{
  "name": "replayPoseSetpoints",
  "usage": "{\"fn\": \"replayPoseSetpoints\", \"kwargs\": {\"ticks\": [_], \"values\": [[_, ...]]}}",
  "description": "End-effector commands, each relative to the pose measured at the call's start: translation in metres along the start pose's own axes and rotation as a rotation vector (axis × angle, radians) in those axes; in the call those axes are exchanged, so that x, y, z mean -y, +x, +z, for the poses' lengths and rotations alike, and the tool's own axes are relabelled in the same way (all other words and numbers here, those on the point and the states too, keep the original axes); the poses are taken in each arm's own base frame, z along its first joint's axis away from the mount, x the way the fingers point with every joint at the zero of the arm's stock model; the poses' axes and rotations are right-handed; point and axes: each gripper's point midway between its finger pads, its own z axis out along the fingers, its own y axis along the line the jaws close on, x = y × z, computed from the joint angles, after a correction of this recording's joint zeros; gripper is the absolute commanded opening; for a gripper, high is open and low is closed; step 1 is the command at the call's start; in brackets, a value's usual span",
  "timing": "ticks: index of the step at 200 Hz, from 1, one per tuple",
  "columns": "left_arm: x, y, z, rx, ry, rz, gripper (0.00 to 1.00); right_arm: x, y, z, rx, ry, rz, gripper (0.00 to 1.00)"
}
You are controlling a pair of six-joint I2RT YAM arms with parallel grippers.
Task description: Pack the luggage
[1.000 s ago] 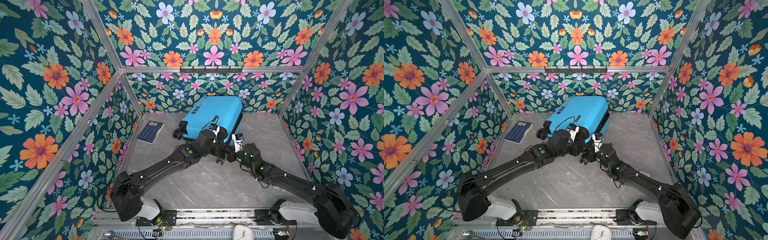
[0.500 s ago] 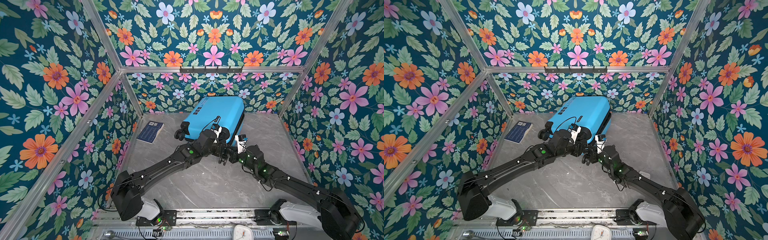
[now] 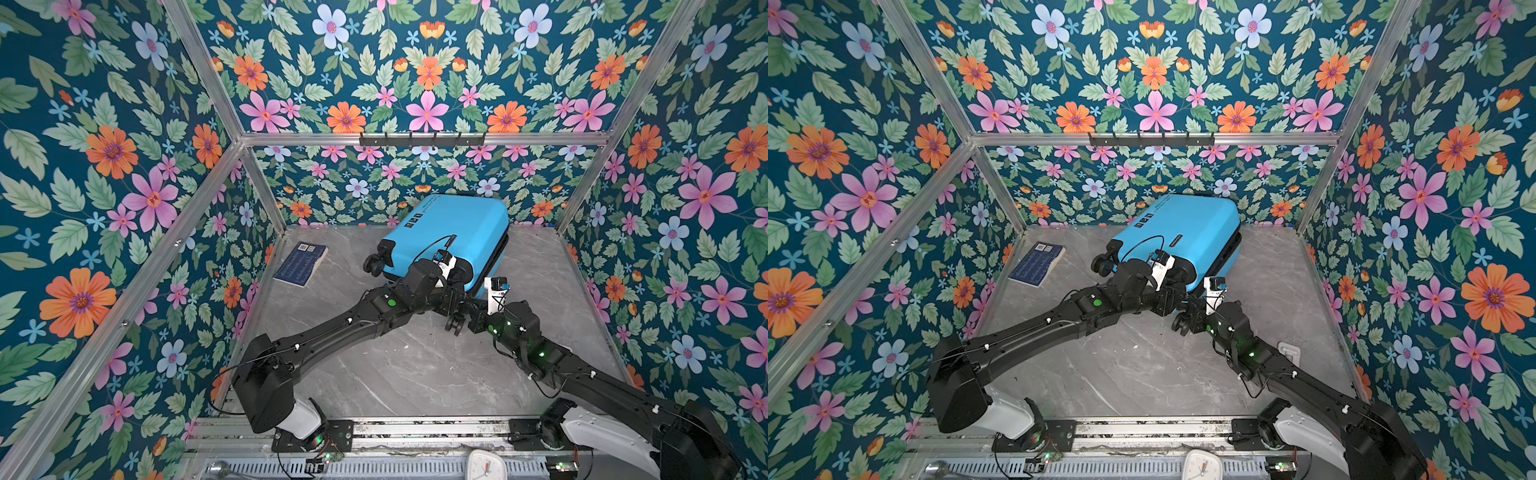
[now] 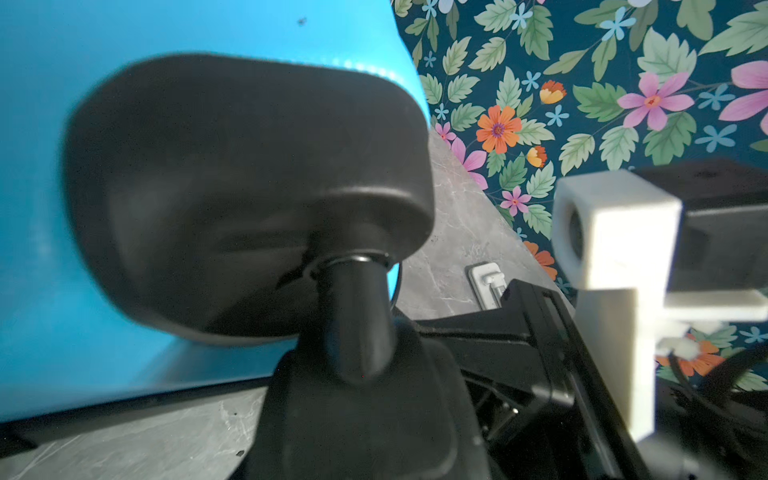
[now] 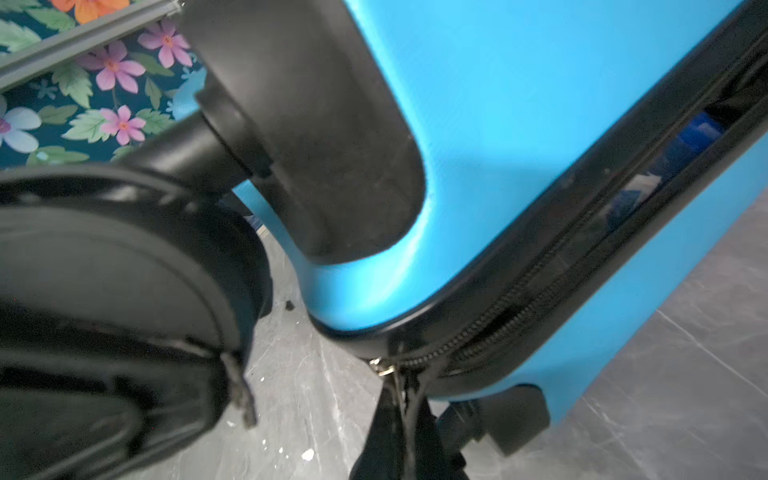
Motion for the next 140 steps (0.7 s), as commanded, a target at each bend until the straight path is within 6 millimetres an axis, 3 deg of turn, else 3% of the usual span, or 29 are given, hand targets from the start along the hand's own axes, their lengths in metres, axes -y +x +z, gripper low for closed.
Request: {"fn": "replayPoseSetpoints", "kwargs": {"ticks": [1, 33, 68, 117, 140], "values": [[-0.010, 0.008, -0.003, -0.043, -0.048, 0.000, 0.00, 0.067, -0.021, -0.016, 0.159, 0.375, 0.022, 0.00], [-0.011, 0.004, 0.002, -0.030, -0.054, -0.016, 0.00, 0.052, -0.015, -0.016, 0.148, 0.326, 0.018, 0.00], [-0.013, 0.003, 0.007, -0.024, -0.068, -0.030, 0.00, 0.050, -0.015, -0.019, 0.150, 0.326, 0.026, 0.00], [-0.025, 0.007, 0.001, -0.022, -0.130, -0.035, 0.00, 0.111, -0.008, -0.051, 0.173, 0.571, 0.118, 0.00], [-0.022, 0.011, -0.002, -0.030, -0.105, -0.035, 0.00, 0.125, -0.012, -0.054, 0.175, 0.592, 0.140, 0.00]]}}
